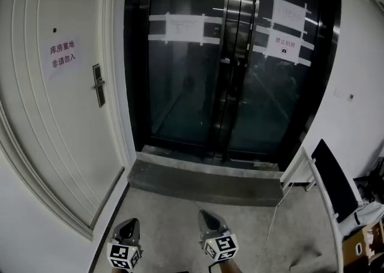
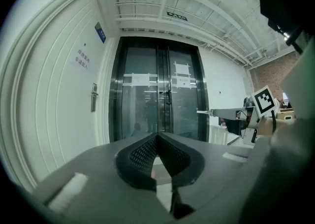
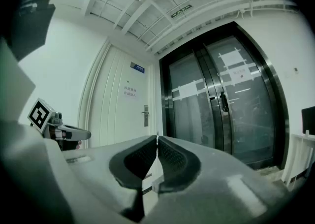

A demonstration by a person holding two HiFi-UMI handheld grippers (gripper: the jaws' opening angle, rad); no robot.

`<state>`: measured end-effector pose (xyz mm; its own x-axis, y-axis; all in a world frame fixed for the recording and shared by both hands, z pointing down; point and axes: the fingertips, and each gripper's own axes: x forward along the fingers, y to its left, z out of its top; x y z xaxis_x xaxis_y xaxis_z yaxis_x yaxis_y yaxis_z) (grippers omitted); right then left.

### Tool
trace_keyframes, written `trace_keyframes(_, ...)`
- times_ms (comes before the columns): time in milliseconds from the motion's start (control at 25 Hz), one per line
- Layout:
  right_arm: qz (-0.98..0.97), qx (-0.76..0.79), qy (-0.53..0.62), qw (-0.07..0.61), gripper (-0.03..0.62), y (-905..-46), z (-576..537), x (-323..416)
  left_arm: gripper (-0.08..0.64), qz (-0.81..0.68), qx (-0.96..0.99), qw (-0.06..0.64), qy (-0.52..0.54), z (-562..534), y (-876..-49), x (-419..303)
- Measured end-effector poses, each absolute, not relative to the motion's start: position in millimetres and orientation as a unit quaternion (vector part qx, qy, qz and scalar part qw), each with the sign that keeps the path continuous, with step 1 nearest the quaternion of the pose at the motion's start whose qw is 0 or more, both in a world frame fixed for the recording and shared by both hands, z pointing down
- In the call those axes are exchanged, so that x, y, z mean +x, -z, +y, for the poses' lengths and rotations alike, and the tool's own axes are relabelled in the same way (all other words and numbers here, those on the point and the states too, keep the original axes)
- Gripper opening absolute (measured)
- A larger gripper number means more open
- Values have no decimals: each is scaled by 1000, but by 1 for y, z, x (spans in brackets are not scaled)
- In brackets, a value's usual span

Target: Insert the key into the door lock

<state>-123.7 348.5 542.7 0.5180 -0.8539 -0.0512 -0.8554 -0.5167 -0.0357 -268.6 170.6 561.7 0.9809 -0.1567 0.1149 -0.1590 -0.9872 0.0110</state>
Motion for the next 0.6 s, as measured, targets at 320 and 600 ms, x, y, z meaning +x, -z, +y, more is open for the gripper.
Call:
trace_keyframes(320,497,-867,-14,26,11,-543,353,-120,2,-72,996,12,-60,183,-563,-255)
trace_keyframes(600,497,-867,-7,27,11,-548,360,-105,2,-68,996,15,-63,192,-567,-239)
